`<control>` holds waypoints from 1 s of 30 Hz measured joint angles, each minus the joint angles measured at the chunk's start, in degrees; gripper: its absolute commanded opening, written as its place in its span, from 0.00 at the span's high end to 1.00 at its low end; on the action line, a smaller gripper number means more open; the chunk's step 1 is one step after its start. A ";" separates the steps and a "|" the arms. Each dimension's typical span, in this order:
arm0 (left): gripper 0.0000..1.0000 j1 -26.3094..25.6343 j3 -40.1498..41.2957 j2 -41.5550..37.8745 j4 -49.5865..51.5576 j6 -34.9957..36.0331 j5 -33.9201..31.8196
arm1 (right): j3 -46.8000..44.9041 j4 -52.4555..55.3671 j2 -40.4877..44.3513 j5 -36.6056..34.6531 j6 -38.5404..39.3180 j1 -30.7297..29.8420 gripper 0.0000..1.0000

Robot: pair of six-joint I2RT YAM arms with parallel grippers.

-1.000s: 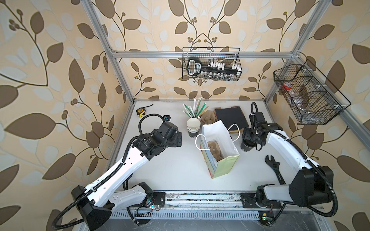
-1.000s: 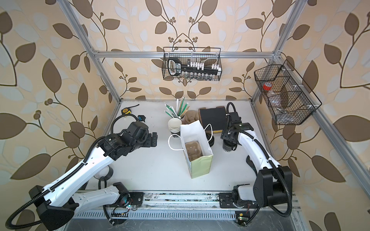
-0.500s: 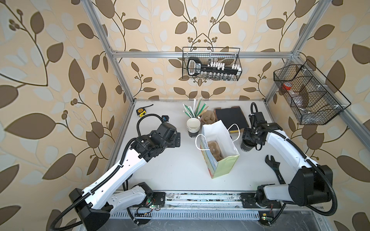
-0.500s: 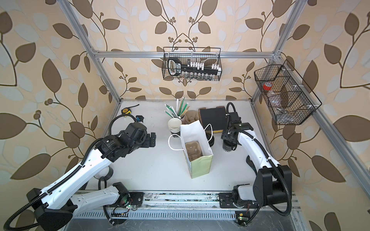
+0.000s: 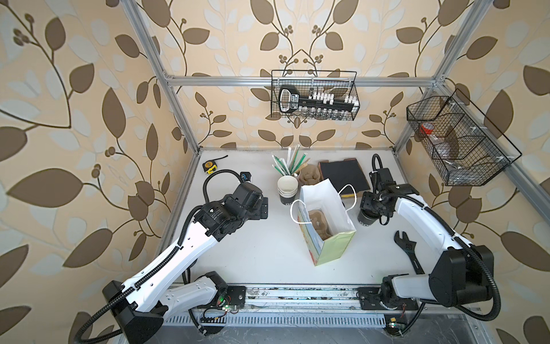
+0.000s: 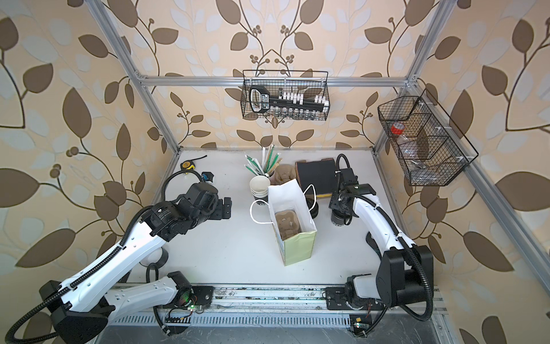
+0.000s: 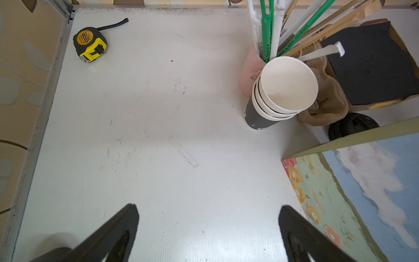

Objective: Pack a coffee takeout order
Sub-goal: Pick up the coffee cup at the middle-right of the table.

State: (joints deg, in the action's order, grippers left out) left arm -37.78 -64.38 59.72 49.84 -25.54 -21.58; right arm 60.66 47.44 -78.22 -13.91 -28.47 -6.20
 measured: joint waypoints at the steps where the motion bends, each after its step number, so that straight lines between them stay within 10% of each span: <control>1: 0.01 0.00 0.00 0.00 0.00 -0.02 0.00 | -0.04 -0.09 0.00 0.00 -0.02 0.00 0.30; 30: 0.01 0.37 7.17 7.74 -0.22 -9.90 17.68 | 3.28 4.31 14.78 1.05 1.40 -2.01 0.33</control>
State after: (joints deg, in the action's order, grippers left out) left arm -37.41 -57.21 67.46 49.63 -35.44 -3.90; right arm 63.94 51.75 -63.44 -12.86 -27.07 -8.21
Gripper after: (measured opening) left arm 0.990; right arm 0.686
